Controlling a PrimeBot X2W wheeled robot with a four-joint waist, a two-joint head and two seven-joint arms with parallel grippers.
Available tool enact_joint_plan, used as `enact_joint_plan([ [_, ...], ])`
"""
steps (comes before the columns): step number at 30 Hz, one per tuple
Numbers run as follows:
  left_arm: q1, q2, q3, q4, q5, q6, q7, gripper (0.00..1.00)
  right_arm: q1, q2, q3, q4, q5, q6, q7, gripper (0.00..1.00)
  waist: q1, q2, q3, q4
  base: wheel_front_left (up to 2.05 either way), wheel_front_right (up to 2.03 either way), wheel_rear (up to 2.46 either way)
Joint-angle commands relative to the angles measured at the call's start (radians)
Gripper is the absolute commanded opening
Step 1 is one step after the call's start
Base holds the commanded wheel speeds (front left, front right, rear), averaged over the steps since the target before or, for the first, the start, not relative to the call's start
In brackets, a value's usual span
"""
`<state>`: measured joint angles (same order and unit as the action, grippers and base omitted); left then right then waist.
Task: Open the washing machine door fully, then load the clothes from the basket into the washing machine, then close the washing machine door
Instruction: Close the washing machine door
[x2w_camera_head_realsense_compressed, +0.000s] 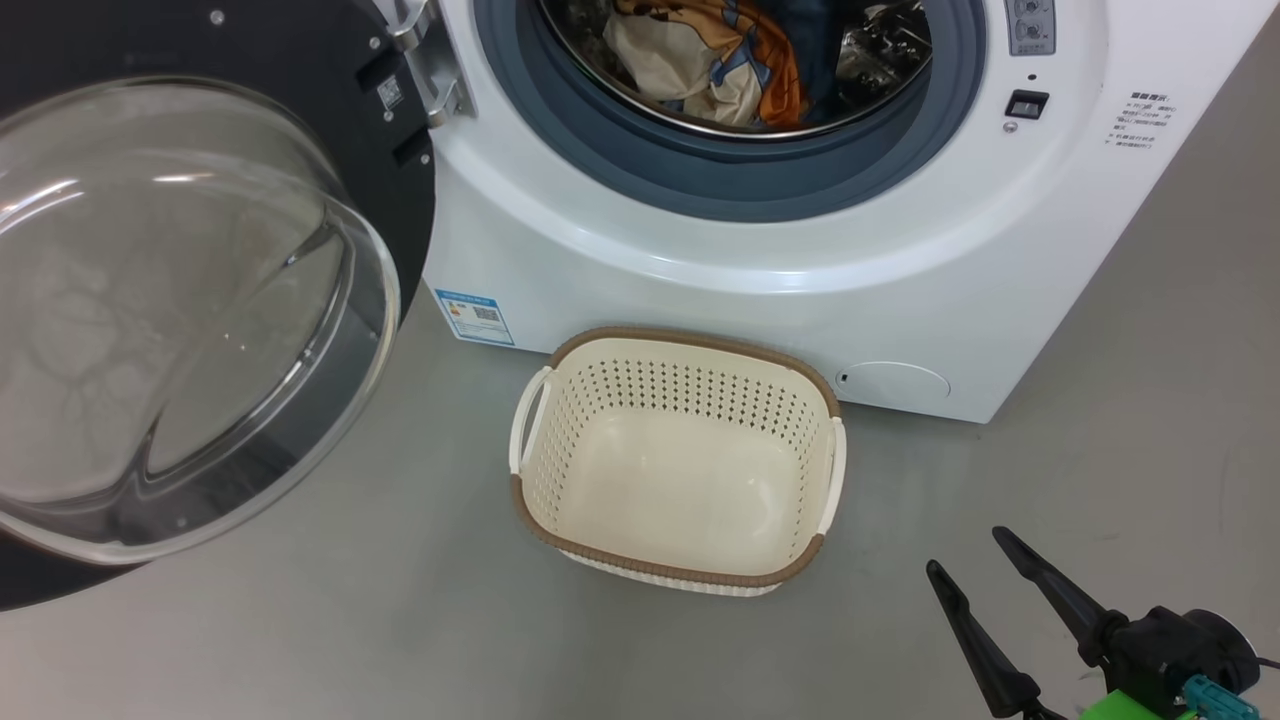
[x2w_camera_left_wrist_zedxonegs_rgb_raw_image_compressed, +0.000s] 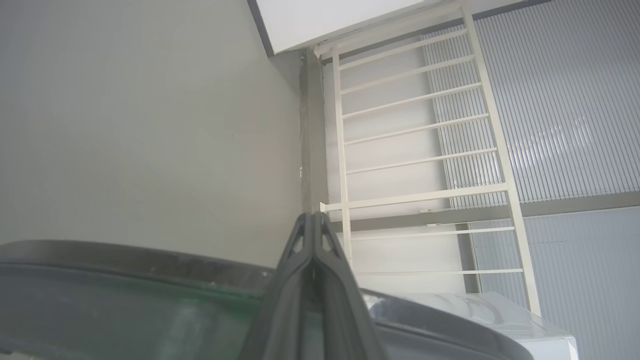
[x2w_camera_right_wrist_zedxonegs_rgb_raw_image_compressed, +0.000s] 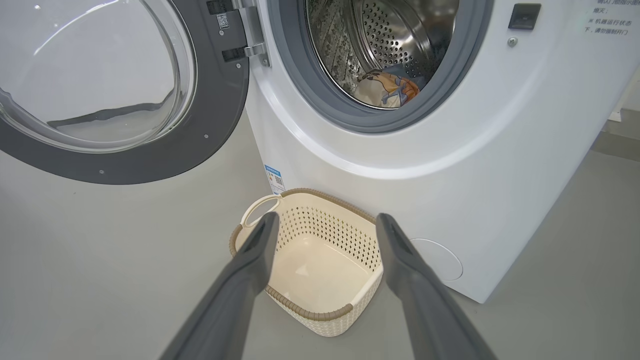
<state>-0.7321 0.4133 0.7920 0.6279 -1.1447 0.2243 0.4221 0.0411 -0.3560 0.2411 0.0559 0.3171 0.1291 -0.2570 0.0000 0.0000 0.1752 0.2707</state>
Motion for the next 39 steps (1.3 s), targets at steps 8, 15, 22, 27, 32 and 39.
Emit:
enact_joint_plan([
  [8, 0.058, 0.076, -0.034, -0.042, -0.023, 0.007, 0.146, 0.0, 0.001, -0.029, 0.015, -0.031, 0.006, 0.002, -0.005, 1.0, 0.0, 0.0, 0.015, 0.0, 0.0, 0.0, 0.0],
  [15, 0.12, 0.083, -0.07, -0.105, -0.032, 0.018, 0.273, 0.0, -0.002, -0.029, 0.019, -0.031, 0.006, 0.002, -0.005, 1.0, 0.0, 0.0, 0.02, 0.01, 0.0, 0.0, 0.0],
  [22, 0.176, 0.086, -0.069, -0.174, -0.039, 0.046, 0.335, 0.0, -0.001, -0.032, 0.024, -0.029, 0.006, 0.002, -0.005, 1.0, 0.0, 0.0, 0.015, 0.02, 0.0, 0.0, 0.0],
  [27, 0.209, 0.096, -0.067, -0.216, -0.032, 0.057, 0.352, 0.0, 0.0, -0.032, 0.029, -0.029, 0.006, 0.002, -0.005, 1.0, 0.0, 0.0, 0.01, 0.026, 0.0, 0.0, 0.0],
  [32, 0.217, 0.099, -0.057, -0.234, -0.016, 0.041, 0.31, 0.0, 0.001, -0.034, 0.031, -0.028, 0.006, 0.002, -0.005, 1.0, 0.0, 0.0, 0.008, 0.03, 0.0, 0.0, 0.0],
  [39, 0.204, 0.088, -0.038, -0.215, -0.014, 0.004, 0.246, 0.0, -0.002, -0.038, 0.039, -0.027, 0.01, 0.002, -0.005, 1.0, 0.0, 0.0, 0.002, 0.026, 0.0, 0.0, 0.0],
])
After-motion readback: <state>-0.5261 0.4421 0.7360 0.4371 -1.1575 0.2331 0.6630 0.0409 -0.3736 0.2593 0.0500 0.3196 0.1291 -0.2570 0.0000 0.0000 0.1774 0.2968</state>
